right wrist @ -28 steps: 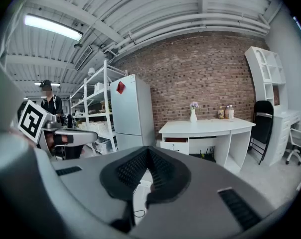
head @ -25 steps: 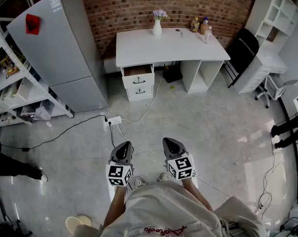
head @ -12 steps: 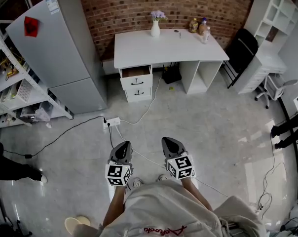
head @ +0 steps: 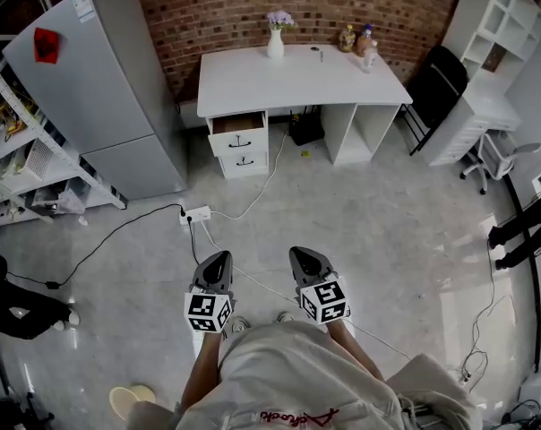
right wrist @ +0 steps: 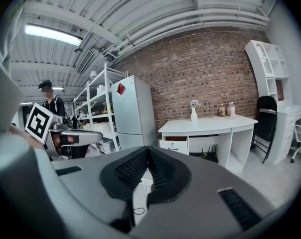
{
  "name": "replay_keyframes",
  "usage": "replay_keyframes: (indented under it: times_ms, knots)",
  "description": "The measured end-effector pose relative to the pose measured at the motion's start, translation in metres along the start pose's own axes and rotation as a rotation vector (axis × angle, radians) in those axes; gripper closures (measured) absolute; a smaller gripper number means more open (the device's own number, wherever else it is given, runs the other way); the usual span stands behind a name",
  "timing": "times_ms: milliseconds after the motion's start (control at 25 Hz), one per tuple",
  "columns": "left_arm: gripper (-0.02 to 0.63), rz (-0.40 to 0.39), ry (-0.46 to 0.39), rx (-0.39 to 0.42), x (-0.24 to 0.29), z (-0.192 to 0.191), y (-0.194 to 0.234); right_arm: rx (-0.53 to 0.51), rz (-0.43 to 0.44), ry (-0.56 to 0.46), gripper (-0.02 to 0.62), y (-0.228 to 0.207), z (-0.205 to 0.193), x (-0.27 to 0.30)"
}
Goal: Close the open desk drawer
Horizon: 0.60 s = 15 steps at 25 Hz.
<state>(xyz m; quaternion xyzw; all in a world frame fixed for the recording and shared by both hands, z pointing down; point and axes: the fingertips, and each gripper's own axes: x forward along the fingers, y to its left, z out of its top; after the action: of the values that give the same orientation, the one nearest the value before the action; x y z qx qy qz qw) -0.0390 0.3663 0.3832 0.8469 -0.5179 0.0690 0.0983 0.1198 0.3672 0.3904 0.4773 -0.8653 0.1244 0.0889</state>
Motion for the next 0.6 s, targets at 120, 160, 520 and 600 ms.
replay_keyframes:
  times_ms: [120, 160, 520, 600]
  knots:
    - [0.594, 0.021, 0.012, 0.009, 0.002, -0.004, -0.003, 0.002, 0.005, 0.009, 0.578, -0.012, -0.008, -0.009]
    - [0.594, 0.028, 0.017, 0.011, 0.001, -0.006, -0.004, 0.005, 0.007, 0.013, 0.578, -0.015, -0.012, -0.012]
    - [0.594, 0.074, 0.055, 0.003, -0.003, -0.024, -0.02, 0.043, 0.021, 0.057, 0.578, -0.039, -0.042, -0.038]
    - [0.594, 0.073, 0.059, 0.005, -0.002, -0.026, -0.026, 0.042, 0.03, 0.062, 0.578, -0.039, -0.046, -0.041]
